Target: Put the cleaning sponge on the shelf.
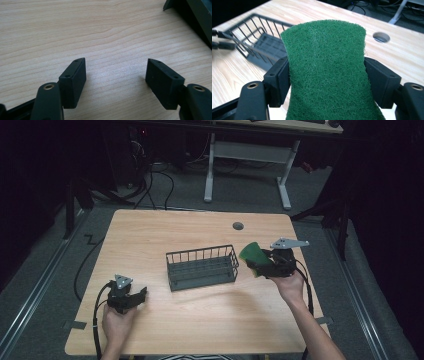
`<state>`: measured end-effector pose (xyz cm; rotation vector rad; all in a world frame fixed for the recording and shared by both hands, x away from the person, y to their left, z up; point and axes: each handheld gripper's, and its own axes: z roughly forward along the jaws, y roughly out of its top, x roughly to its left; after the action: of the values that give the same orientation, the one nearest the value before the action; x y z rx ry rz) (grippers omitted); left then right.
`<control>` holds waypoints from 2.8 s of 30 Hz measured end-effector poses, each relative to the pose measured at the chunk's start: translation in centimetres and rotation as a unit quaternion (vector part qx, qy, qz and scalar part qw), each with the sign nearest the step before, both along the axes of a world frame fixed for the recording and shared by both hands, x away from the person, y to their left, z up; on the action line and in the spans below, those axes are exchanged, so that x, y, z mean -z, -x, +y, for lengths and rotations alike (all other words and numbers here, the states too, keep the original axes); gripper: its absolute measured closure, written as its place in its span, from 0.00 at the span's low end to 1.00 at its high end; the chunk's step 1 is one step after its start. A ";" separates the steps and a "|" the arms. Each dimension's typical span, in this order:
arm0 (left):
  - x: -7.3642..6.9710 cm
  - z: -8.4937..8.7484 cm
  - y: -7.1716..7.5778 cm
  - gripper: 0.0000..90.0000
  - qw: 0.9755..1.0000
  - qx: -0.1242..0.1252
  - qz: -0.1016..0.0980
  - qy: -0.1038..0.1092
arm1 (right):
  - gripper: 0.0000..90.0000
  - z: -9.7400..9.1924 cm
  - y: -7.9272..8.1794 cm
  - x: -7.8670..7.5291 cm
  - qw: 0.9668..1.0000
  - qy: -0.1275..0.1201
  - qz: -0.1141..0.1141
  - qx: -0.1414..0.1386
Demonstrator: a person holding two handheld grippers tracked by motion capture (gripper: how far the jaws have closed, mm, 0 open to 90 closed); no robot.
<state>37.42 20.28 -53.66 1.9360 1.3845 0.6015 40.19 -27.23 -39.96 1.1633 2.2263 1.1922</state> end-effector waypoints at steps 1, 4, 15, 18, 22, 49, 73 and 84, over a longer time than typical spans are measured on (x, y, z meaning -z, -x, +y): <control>0.0 0.0 0.0 0.37 1.000 0.000 0.000 0.000 | 0.31 0.4 -0.2 -0.3 1.000 0.001 -0.003 -0.002; 0.0 0.0 0.0 0.37 1.000 0.000 0.000 0.000 | 0.31 1.4 -0.6 -0.9 1.000 -0.002 -0.003 -0.010; 0.0 0.0 0.0 0.37 1.000 0.000 0.000 0.000 | 0.31 5.6 -3.2 -1.0 0.999 0.013 0.004 -0.032; 0.0 0.0 0.0 0.37 1.000 0.000 0.000 0.000 | 0.31 7.1 -3.8 -0.6 0.999 0.027 0.002 -0.028; 0.0 0.0 0.0 0.36 1.000 0.000 0.000 0.001 | 0.30 8.6 -4.6 0.1 0.999 0.026 0.007 -0.031; 0.0 0.0 0.0 0.35 1.000 0.003 0.001 0.002 | 0.30 12.3 -5.6 2.8 0.995 0.104 0.001 -0.001; 0.0 0.1 0.0 0.34 1.000 0.004 0.001 0.005 | 0.31 12.5 -5.6 4.8 0.992 0.124 0.021 0.004; 0.0 0.1 0.0 0.34 1.000 0.004 0.001 0.005 | 0.31 12.0 -5.8 4.6 0.993 0.111 0.043 -0.004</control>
<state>37.42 20.33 -53.67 1.9338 1.3781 0.5882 45.95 -15.25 -44.60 1.1357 2.3587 0.8853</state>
